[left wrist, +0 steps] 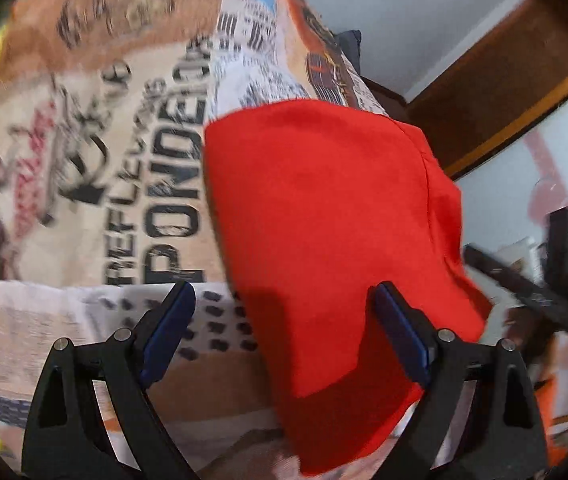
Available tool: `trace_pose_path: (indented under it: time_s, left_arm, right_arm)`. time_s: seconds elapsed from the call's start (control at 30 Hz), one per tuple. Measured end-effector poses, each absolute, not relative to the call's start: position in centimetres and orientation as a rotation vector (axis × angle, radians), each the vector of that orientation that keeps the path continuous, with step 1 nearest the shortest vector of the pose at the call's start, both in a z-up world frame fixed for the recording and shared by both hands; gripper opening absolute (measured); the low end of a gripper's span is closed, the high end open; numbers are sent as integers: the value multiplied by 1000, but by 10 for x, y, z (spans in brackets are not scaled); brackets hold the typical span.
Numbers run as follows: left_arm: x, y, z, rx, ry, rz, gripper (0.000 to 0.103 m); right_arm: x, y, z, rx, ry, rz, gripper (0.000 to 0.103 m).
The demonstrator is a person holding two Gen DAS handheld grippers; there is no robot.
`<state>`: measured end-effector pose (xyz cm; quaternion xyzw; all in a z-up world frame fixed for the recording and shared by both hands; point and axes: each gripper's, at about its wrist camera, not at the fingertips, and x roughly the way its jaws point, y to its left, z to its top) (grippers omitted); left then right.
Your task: Fold large clothes
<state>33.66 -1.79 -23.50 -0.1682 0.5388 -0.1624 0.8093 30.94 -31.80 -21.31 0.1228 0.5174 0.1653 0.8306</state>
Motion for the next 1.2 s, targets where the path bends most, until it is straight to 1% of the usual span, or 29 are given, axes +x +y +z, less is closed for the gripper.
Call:
trace_pose_path:
  time_s: [0.17, 0.27, 0.4, 0.47, 0.5, 0.53, 0.57, 0.6, 0.63, 0.67, 0.73, 0.83, 1.0, 1.1, 1.2]
  left_arm:
    - [358, -18, -257, -471, 1200, -392, 91]
    - [369, -20, -267, -518, 1208, -413, 91]
    - [379, -30, -270, -515, 1202, -433, 91]
    - [381, -37, -270, -504, 1198, -440, 91]
    - [382, -39, -269, -493, 1196, -437, 91]
    - [383, -40, -269, -483, 1194, -436, 89]
    - [383, -42, -268, -472, 1189, -431, 86]
    - [383, -41, -268, -467, 1184, -426, 82]
    - [383, -41, -267, -465, 1179, -424, 75]
    - [382, -39, -264, -465, 1165, -418, 69]
    - [380, -32, -258, -474, 1150, -419, 48]
    - [379, -24, -244, -486, 1135, -451, 35]
    - [366, -23, -209, -360, 1070, -418, 32]
    - [354, -3, -181, -349, 1001, -402, 32]
    - [348, 27, -152, -348, 933, -383, 32]
  right_arm:
    - [331, -330, -236, 394, 1183, 386, 83]
    - [337, -325, -240, 409, 1196, 452, 83]
    - [344, -311, -246, 417, 1204, 528, 82]
    - [346, -308, -247, 421, 1189, 536, 72]
    - [347, -308, -248, 434, 1187, 527, 70]
    - [348, -308, -248, 454, 1183, 522, 65]
    - [348, -311, -248, 470, 1176, 518, 56]
    - [348, -314, -248, 483, 1169, 514, 52]
    - [347, -315, -247, 493, 1164, 518, 44]
    - [345, -317, -245, 500, 1159, 522, 36]
    - [341, -320, -236, 507, 1149, 531, 28]
    - [336, -311, -218, 471, 1126, 544, 25]
    - [324, -280, -181, 376, 1071, 573, 23]
    - [321, -259, -159, 321, 1022, 586, 23]
    - [324, -239, -140, 327, 988, 620, 23]
